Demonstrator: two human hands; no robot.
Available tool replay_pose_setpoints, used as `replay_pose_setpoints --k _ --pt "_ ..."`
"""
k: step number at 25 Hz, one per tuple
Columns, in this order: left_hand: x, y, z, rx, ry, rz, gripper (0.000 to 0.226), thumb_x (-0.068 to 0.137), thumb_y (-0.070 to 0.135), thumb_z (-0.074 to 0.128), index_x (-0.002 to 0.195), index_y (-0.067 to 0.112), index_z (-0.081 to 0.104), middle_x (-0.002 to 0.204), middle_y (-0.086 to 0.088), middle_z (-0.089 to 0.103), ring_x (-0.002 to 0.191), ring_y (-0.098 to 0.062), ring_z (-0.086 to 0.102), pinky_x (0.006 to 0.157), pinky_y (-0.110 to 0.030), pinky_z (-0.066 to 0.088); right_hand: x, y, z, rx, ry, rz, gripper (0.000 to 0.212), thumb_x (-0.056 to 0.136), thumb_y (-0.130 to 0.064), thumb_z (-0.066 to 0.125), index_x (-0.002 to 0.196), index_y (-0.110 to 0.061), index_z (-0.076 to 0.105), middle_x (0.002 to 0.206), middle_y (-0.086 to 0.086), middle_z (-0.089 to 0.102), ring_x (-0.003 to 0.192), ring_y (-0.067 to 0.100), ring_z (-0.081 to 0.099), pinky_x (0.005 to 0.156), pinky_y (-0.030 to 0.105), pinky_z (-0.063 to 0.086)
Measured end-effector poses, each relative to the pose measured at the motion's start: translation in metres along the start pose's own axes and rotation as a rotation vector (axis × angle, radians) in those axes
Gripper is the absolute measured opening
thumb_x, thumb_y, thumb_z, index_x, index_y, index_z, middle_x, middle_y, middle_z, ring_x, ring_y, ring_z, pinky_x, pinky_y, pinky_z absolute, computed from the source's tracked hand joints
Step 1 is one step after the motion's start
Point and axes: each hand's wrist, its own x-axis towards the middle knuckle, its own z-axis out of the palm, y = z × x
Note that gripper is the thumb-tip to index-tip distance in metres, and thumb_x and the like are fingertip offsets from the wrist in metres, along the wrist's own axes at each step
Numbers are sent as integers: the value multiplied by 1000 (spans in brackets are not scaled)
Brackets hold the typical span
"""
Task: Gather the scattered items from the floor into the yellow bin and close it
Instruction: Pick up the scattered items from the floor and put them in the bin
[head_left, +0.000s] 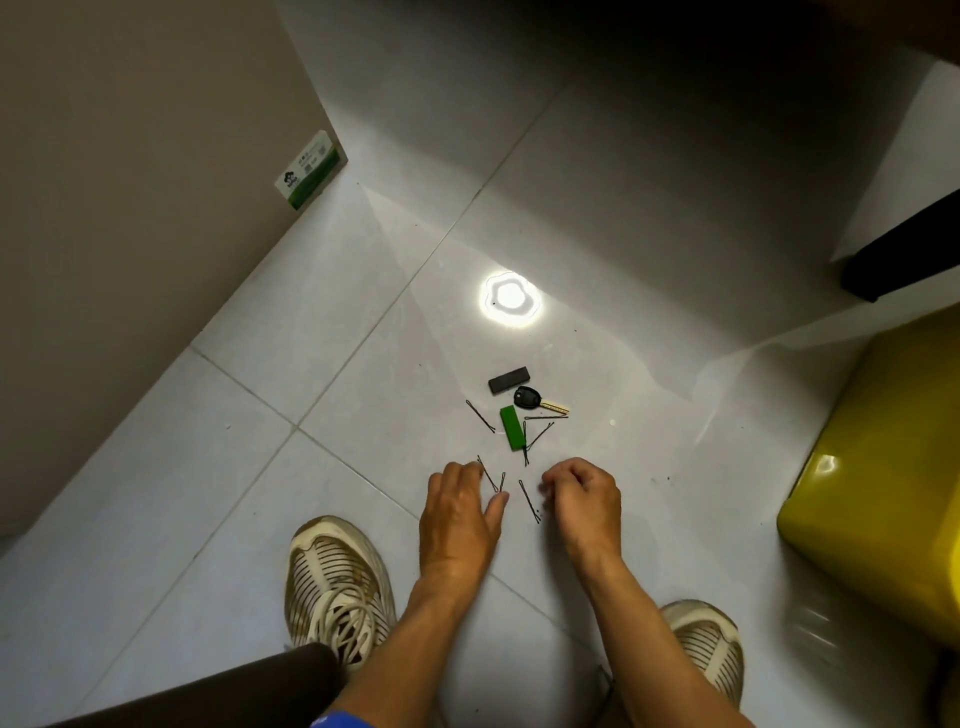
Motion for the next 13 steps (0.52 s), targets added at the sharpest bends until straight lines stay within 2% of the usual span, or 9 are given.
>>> replay_pose_setpoints --k 3,5,9,13 --pt "3 8 1 -6 31 -143 49 89 49 61 126 16 60 120 -2 59 113 -19 49 87 -30 46 -19 14 2 -432 68 -186 22 90 -29 57 101 -18 72 94 2 72 90 23 65 73 28 50" --pt "6 13 -1 -18 42 -147 46 91 46 60 125 14 61 119 -3 60 113 -20 50 87 -31 47 -32 27 9 -657 68 -317 27 96 -32 53 112 -18 68 102 4 71 95 22 61 75 30 49" --pt "8 14 -5 37 -15 29 27 100 29 51 108 11 69 106 -4 63 107 -20 51 83 -30 48 -34 33 15 -844 35 -391 26 101 -23 42 103 -17 68 98 2 69 92 18 57 69 26 41" --pt "21 14 -12 169 -71 93 26 101 20 42 109 10 65 110 -5 63 108 -20 49 84 -29 45 -24 19 18 -941 17 -383 20 96 -18 45 100 -14 64 99 4 68 93 22 59 69 29 40"
